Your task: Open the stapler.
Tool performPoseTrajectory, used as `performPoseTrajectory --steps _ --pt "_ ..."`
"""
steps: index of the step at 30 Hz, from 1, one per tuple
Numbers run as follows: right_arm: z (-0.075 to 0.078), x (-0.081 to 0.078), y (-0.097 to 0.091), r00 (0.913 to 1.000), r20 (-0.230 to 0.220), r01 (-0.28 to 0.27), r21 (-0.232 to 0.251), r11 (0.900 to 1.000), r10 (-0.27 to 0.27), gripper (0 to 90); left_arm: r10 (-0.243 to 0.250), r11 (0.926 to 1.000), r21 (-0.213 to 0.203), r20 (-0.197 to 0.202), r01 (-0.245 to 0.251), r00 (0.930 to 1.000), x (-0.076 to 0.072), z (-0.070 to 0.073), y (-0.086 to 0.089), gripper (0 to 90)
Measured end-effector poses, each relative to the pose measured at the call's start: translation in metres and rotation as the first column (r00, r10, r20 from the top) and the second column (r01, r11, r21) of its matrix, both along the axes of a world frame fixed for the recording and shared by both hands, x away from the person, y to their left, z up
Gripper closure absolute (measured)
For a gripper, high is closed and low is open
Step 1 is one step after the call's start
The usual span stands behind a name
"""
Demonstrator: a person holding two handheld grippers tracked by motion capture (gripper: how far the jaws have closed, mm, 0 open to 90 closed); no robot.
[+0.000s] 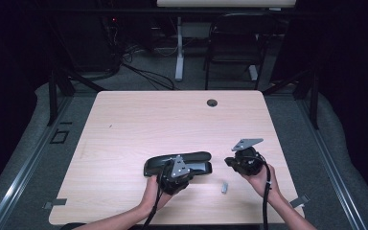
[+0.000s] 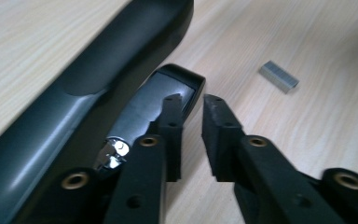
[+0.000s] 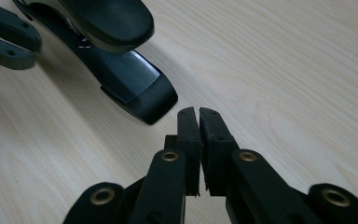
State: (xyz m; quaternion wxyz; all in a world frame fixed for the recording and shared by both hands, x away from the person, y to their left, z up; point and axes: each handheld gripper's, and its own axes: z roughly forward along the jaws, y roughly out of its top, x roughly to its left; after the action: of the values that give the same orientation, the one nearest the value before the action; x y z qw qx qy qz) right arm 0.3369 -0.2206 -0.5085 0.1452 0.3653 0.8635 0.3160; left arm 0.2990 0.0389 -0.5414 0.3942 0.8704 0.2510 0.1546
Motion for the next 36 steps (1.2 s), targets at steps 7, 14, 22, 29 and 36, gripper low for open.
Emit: performPoseTrajectory --steps 7,14,22,29,36 --pt "-0.005 -0.001 0.016 0.9993 0.007 -0.038 -0.025 0.9990 0.038 90.0 0.035 0.9994 -0.001 0.021 -0.035 0.9992 0.005 -0.005 -0.002 90.0" --pt "-0.012 -0.001 0.040 0.9958 0.016 -0.089 -0.046 0.9949 0.090 90.0 0.082 0.9965 -0.019 0.028 -0.081 0.9962 0.010 -0.012 -0.004 90.0" --pt "-0.025 -0.002 0.058 0.9912 0.051 -0.118 -0.082 0.9897 0.122 90.0 0.104 0.9941 -0.036 0.059 -0.102 0.9928 0.010 -0.020 -0.011 90.0" --pt "-0.040 0.001 0.071 0.9873 0.032 -0.151 -0.112 0.9822 0.155 90.0 0.125 0.9915 -0.048 0.072 -0.121 0.9896 0.012 -0.024 -0.013 90.0" --pt "-0.046 0.004 0.075 0.9878 0.049 -0.140 -0.136 0.9808 0.148 90.0 0.144 0.9877 -0.073 0.078 -0.138 0.9865 0.014 -0.026 -0.016 90.0"
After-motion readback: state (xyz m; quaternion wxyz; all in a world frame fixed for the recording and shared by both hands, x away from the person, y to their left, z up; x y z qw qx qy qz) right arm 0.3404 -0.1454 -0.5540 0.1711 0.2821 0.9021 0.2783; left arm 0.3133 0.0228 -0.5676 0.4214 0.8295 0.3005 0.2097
